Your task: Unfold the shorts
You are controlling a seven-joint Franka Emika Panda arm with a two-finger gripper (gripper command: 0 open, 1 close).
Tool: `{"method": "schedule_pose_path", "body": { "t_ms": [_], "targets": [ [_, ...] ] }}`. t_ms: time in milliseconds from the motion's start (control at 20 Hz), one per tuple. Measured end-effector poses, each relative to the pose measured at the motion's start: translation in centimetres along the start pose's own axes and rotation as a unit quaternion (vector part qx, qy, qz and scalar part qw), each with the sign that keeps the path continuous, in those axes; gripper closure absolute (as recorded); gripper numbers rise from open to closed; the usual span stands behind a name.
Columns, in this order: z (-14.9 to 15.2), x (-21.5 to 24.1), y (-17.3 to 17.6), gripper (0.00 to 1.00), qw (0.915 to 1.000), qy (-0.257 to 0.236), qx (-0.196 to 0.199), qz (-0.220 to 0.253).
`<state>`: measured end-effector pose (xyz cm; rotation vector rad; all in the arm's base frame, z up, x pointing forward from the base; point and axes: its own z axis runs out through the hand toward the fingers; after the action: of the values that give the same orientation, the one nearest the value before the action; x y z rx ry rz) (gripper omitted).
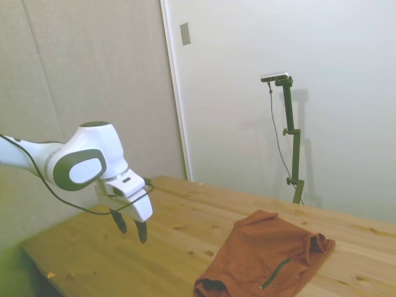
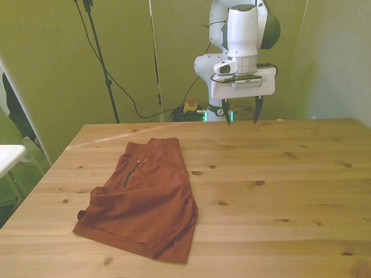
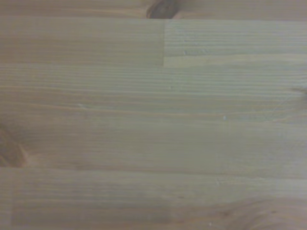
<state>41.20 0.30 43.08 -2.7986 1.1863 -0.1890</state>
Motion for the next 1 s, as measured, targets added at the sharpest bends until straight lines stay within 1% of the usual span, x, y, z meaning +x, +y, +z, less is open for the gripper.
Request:
{"method": "schedule_pose_path", "body": {
  "t_ms": [200, 400, 550, 650, 800, 1000],
  "targets": [
    [0.0, 0.4, 0.3, 0.00, 1.0000, 0.006, -0.008, -0.001],
    [-0.8, 3.7, 1.2, 0.00, 0.9989, 0.030, 0.006, 0.034],
    [-2.1, 8.4, 2.4, 0.00, 0.9958, 0.051, 0.021, 0.073],
    [-3.1, 11.9, 3.4, 0.00, 0.9923, 0.063, 0.031, 0.102],
    [-4.7, 17.4, 5.1, 0.00, 0.9854, 0.084, 0.043, 0.142],
    [-5.6, 23.8, 7.4, 0.00, 0.9751, 0.109, 0.047, 0.187]
  ]
}}
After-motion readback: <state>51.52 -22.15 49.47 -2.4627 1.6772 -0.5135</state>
